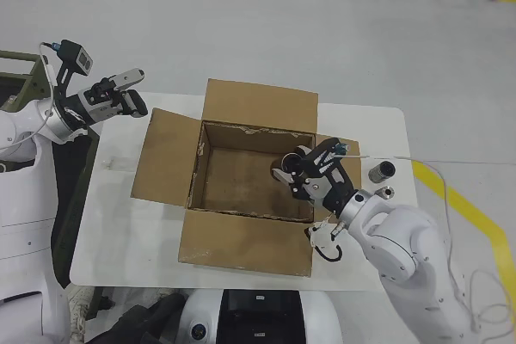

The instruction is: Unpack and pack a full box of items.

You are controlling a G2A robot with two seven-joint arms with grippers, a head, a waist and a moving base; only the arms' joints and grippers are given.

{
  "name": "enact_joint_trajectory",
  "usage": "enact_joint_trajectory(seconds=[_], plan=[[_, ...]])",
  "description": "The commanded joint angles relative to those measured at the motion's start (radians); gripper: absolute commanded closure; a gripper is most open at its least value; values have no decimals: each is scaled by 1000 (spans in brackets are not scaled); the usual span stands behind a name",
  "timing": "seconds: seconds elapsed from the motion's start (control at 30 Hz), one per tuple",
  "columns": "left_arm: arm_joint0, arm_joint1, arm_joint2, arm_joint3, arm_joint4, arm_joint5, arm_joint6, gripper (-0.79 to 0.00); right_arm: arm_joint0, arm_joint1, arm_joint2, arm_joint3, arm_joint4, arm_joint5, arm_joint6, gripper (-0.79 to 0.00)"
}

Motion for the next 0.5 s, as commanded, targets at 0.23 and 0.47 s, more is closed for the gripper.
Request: enact_joint_trajectory(seconds=[0.23, 0.47], plan=[[0, 0, 0, 0, 0, 0, 0, -785, 64, -8, -51, 51, 13, 2, 18, 0], [0, 0, 0, 0, 0, 0, 0, -785, 64, -8, -51, 51, 13, 2, 18, 0]])
